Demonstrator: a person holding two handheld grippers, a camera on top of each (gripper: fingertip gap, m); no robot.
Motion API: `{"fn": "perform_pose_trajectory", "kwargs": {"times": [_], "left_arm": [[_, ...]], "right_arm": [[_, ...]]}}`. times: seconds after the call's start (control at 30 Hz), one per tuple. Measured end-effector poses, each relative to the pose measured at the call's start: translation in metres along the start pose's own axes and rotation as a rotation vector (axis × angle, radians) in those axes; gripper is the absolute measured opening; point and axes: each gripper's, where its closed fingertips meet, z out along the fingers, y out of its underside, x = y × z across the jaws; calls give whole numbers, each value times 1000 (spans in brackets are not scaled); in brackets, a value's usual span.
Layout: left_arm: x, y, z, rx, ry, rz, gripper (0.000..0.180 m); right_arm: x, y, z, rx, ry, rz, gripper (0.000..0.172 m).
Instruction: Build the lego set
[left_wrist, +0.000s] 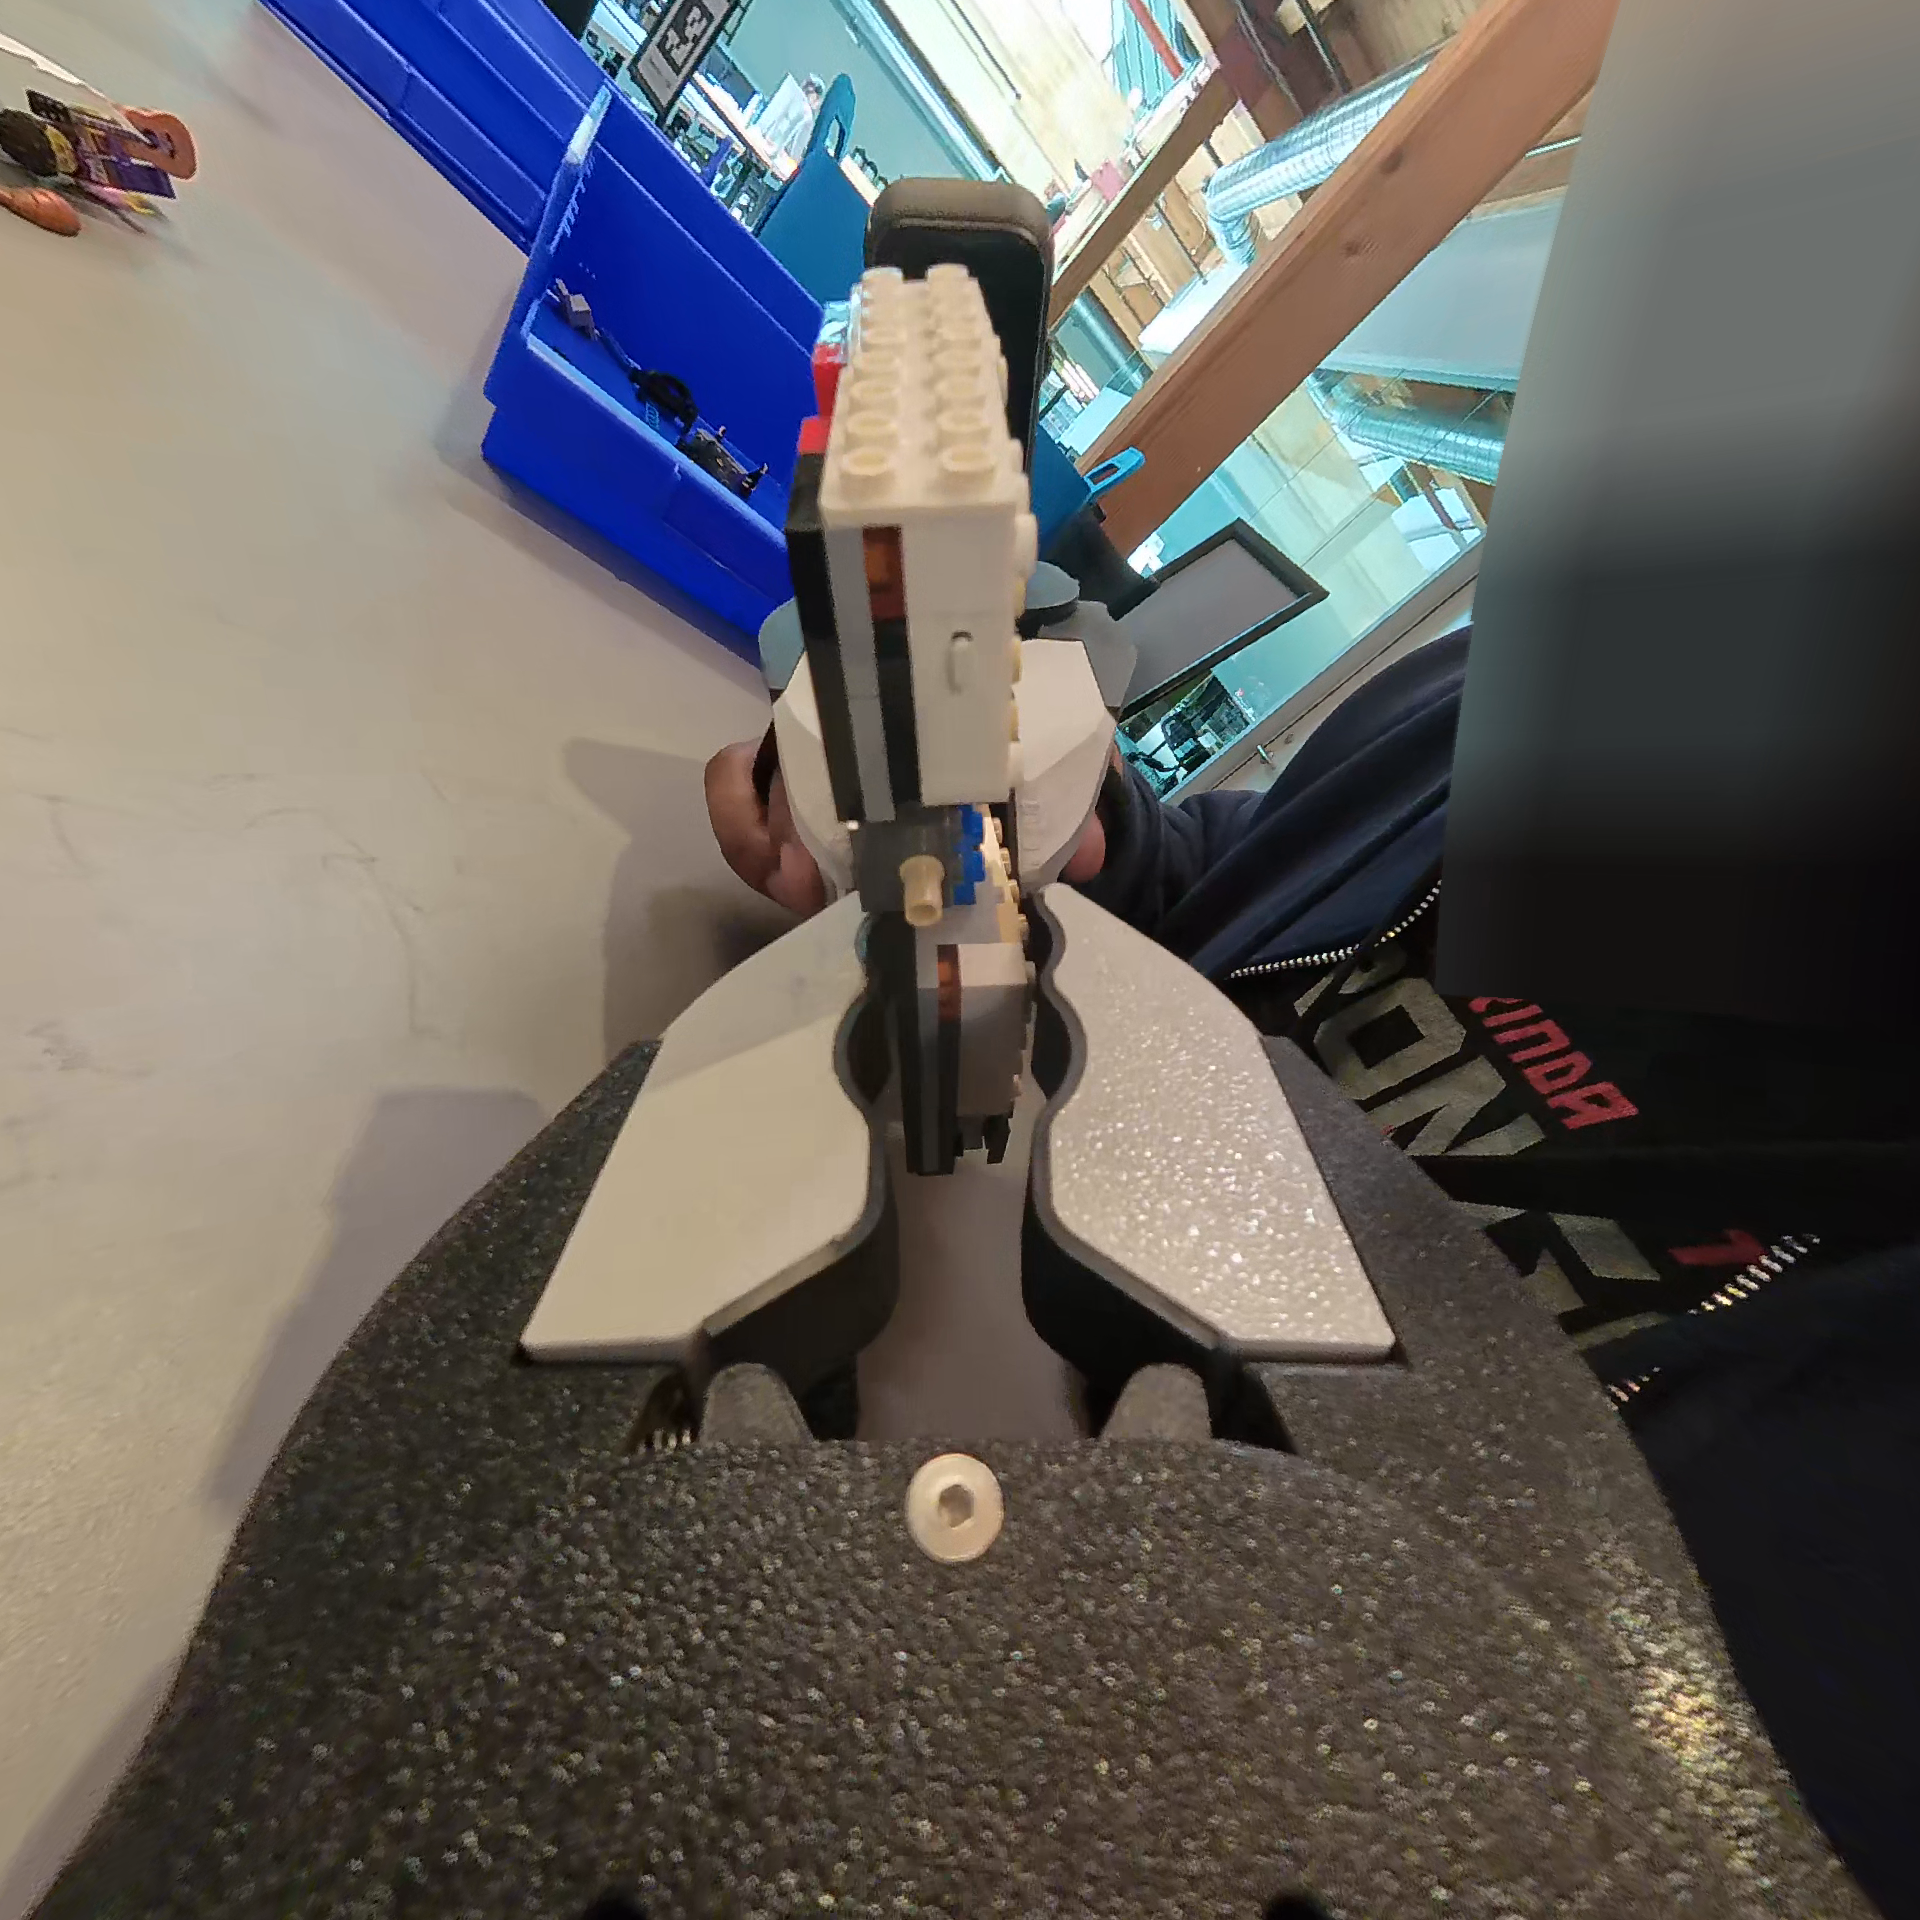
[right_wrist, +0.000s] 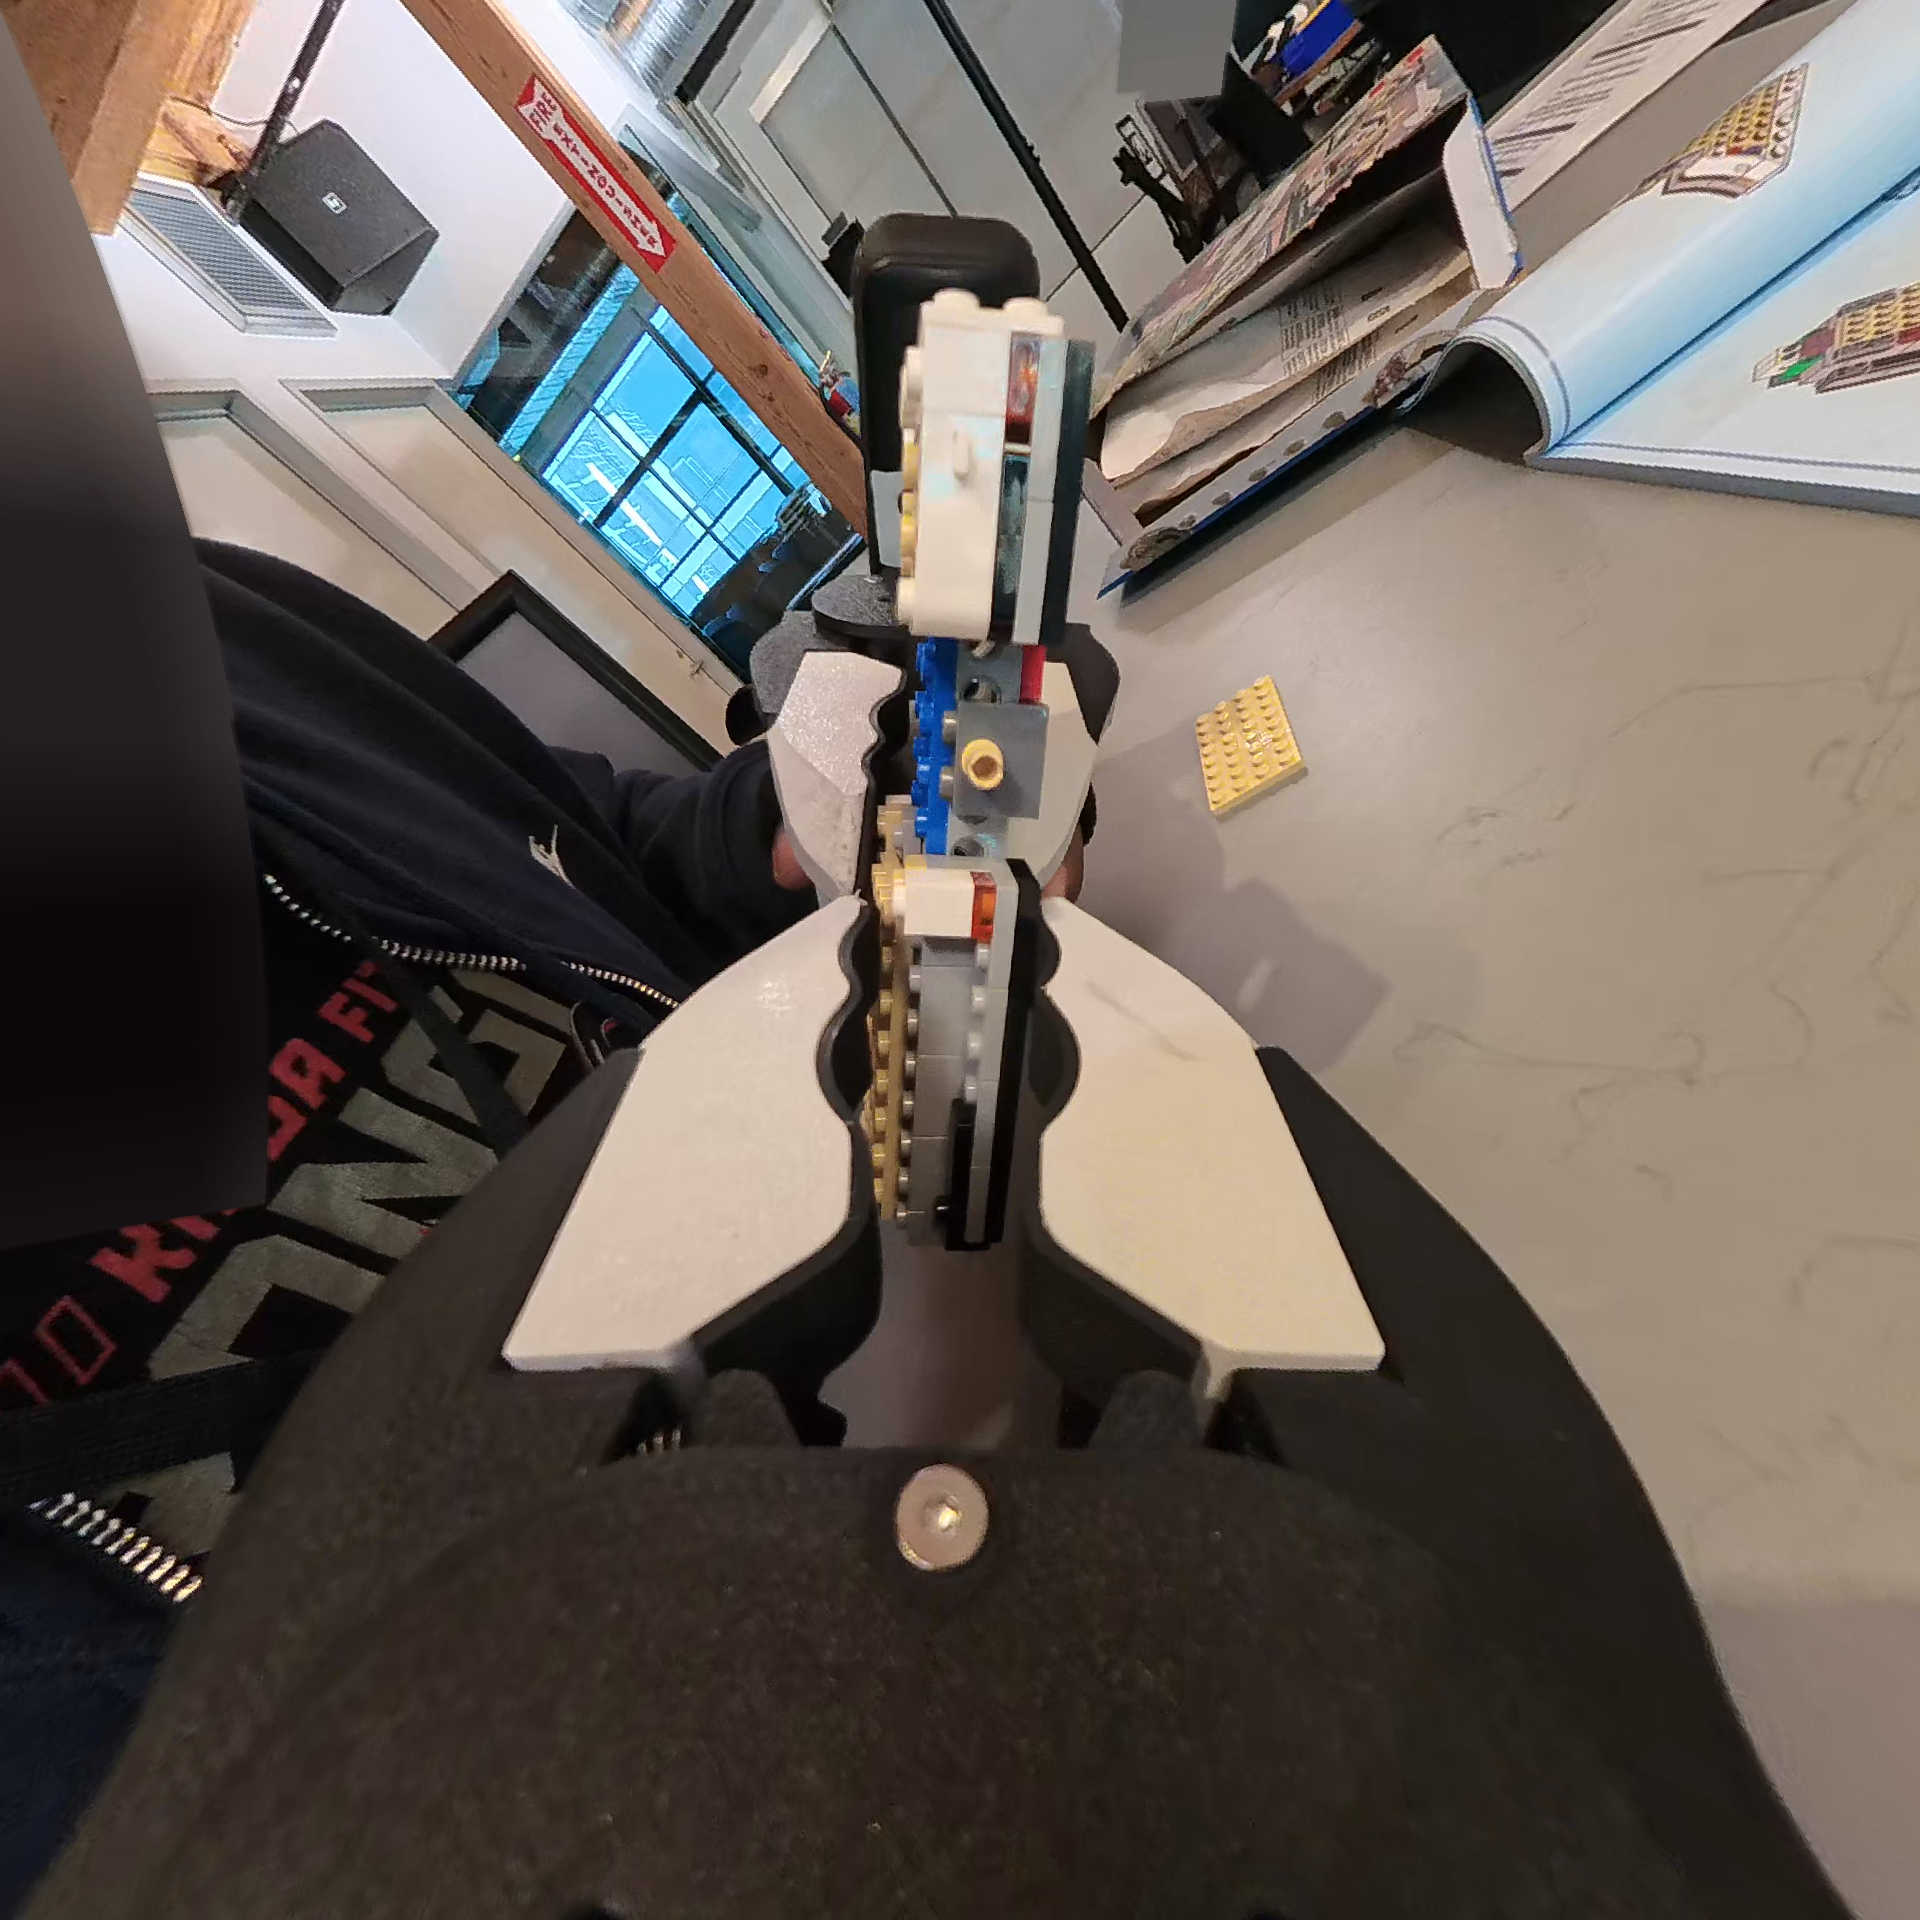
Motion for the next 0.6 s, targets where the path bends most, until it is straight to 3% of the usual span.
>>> {"fn": "perform_pose_trajectory", "kwargs": {"times": [0.37,0.6], "left_arm": [[1,0,0,2,16,-27,23],[0,-6,-4,52,45,-61,23]], "right_arm": [[-1,1,0,3,-19,26,27],[0,3,0,-7,-8,27,38]]}}
